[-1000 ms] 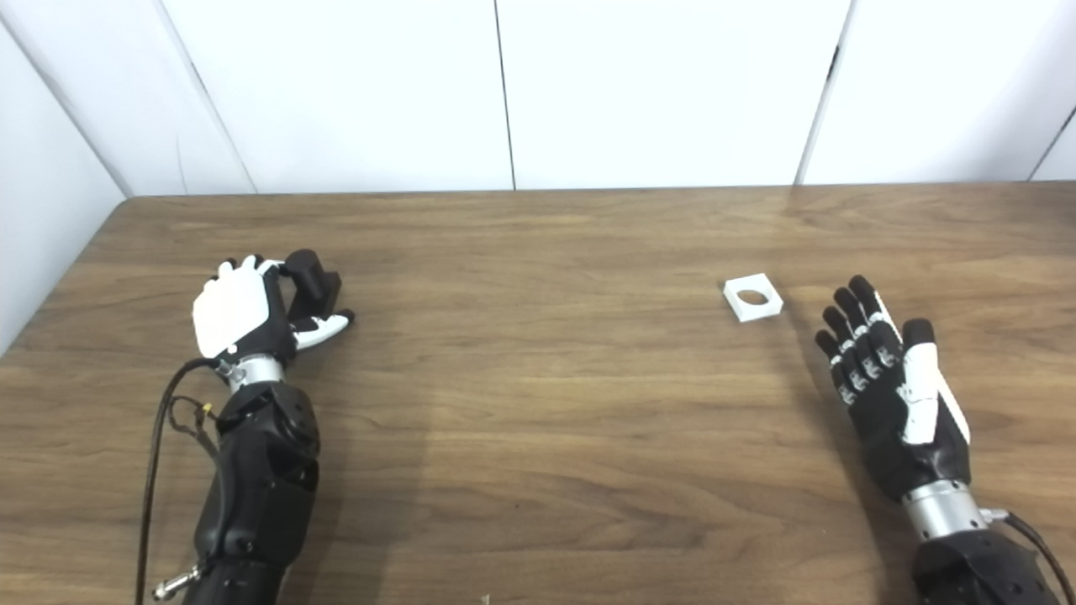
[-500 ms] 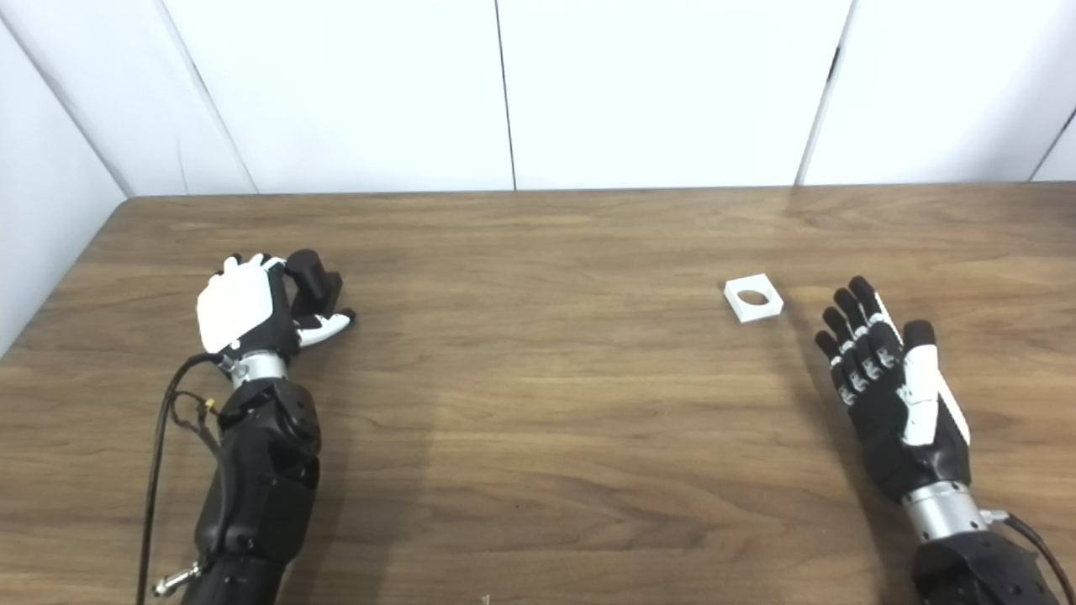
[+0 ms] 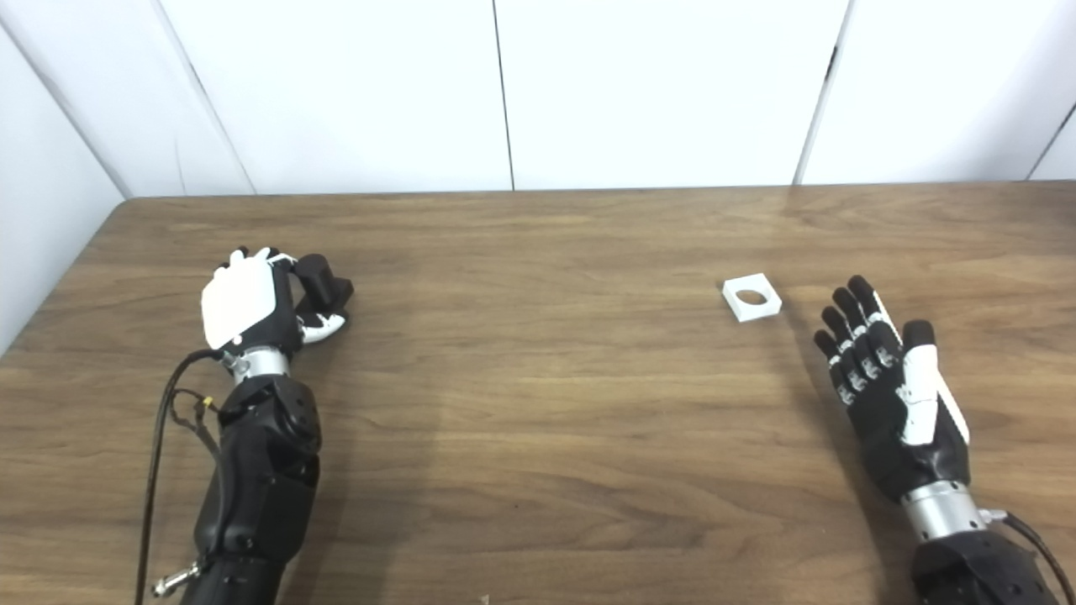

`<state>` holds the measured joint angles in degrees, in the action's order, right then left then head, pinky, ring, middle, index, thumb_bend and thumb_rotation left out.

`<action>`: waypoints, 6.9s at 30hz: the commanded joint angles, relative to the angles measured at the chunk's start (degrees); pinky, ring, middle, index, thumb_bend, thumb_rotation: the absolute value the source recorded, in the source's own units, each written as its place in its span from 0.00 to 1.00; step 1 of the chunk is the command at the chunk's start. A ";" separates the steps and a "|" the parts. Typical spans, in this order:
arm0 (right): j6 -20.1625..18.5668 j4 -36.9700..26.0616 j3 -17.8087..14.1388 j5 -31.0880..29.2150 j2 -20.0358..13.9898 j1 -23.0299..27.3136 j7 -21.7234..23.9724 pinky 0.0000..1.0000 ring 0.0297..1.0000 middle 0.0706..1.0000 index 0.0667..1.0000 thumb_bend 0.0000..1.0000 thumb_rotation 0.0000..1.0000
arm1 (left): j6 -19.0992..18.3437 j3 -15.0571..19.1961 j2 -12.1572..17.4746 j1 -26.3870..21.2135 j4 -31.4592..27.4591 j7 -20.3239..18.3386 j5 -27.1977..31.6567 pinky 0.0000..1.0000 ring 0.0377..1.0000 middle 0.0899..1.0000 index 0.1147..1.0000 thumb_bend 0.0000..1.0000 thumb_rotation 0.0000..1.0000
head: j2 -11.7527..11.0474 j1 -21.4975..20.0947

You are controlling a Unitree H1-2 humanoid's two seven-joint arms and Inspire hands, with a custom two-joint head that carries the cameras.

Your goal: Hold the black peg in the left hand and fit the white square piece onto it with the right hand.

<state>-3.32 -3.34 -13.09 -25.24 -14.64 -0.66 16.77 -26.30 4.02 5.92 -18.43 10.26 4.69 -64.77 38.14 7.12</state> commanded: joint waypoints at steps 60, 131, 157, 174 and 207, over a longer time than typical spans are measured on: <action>-0.32 -0.64 1.08 -0.24 2.07 -1.30 -0.67 1.00 1.00 1.00 1.00 0.66 0.99 | -0.49 -6.78 2.02 2.06 -7.71 -0.64 11.68 0.90 1.00 0.89 0.42 0.52 0.05 | 0.85 -2.27; -4.74 -5.14 2.24 0.42 4.01 -0.91 -4.47 1.00 1.00 1.00 1.00 0.65 0.95 | 7.34 -30.53 -3.67 19.44 -30.07 -11.95 11.24 0.82 0.97 0.89 0.43 0.52 0.06 | 2.83 -6.86; -2.38 -1.29 8.67 31.83 -4.24 7.66 -13.39 0.92 0.92 0.91 0.85 0.70 0.49 | 7.35 -30.43 -4.46 19.71 -29.76 -12.98 10.30 0.84 0.98 0.90 0.43 0.52 0.06 | 2.61 -6.33; -1.25 3.30 12.28 41.86 -10.83 12.74 -11.93 0.92 0.94 0.92 0.85 0.77 0.51 | 7.52 -30.77 -4.06 19.80 -29.69 -13.57 8.68 1.00 1.00 0.90 0.43 0.52 0.06 | 2.78 -6.83; -2.43 12.67 20.21 52.94 -19.21 26.80 -4.98 0.94 1.00 0.95 0.80 0.81 0.31 | 8.61 -31.15 -4.11 21.21 -29.52 -12.34 8.50 0.99 0.99 0.90 0.43 0.52 0.06 | 2.00 -7.37</action>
<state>-6.47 10.50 7.44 27.19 -32.10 22.26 11.62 -18.24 -26.88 1.73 2.83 -18.74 -7.44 -55.06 40.08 -0.18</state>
